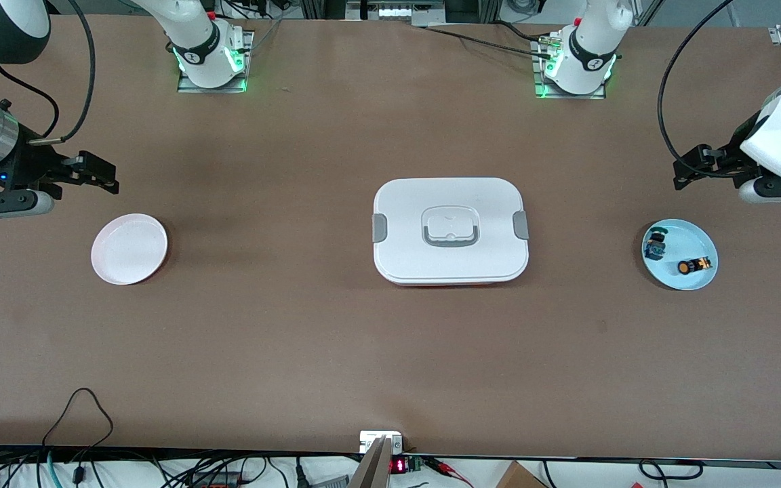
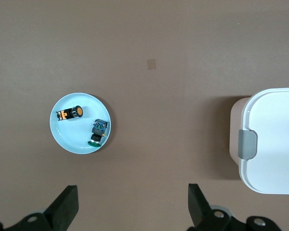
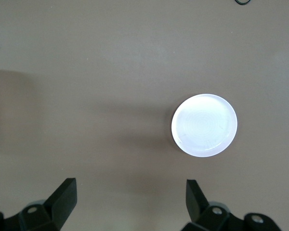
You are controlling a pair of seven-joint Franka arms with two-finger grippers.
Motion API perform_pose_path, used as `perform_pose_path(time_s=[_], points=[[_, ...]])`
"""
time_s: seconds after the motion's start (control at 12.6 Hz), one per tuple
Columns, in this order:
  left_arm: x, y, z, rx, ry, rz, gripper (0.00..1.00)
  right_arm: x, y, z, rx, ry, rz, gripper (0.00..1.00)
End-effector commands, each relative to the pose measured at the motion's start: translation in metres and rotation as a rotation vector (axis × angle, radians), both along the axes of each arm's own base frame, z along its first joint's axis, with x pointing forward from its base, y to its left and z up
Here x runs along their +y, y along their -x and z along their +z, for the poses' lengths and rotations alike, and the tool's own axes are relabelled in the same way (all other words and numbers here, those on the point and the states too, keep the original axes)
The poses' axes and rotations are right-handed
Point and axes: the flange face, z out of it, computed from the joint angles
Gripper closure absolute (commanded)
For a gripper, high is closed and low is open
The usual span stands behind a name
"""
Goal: Transfer orange switch to right arm and place
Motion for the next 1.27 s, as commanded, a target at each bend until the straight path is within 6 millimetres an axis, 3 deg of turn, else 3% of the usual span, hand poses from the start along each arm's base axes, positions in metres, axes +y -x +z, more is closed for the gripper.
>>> perform_pose_path(time_s=[0.0, 0.95, 1.19], points=[[0.000, -0.001, 0.002, 0.004, -0.017, -0.020, 0.00, -0.001, -0.003, 0.003, -0.007, 0.005, -0.004, 0.00], [0.000, -0.002, 0.000, 0.007, -0.009, -0.002, 0.00, -0.001, -0.002, 0.004, -0.009, 0.007, -0.002, 0.00], [0.010, -0.003, -0.007, 0.036, -0.004, 0.014, 0.00, -0.002, -0.003, 0.004, -0.012, 0.010, -0.002, 0.00]])
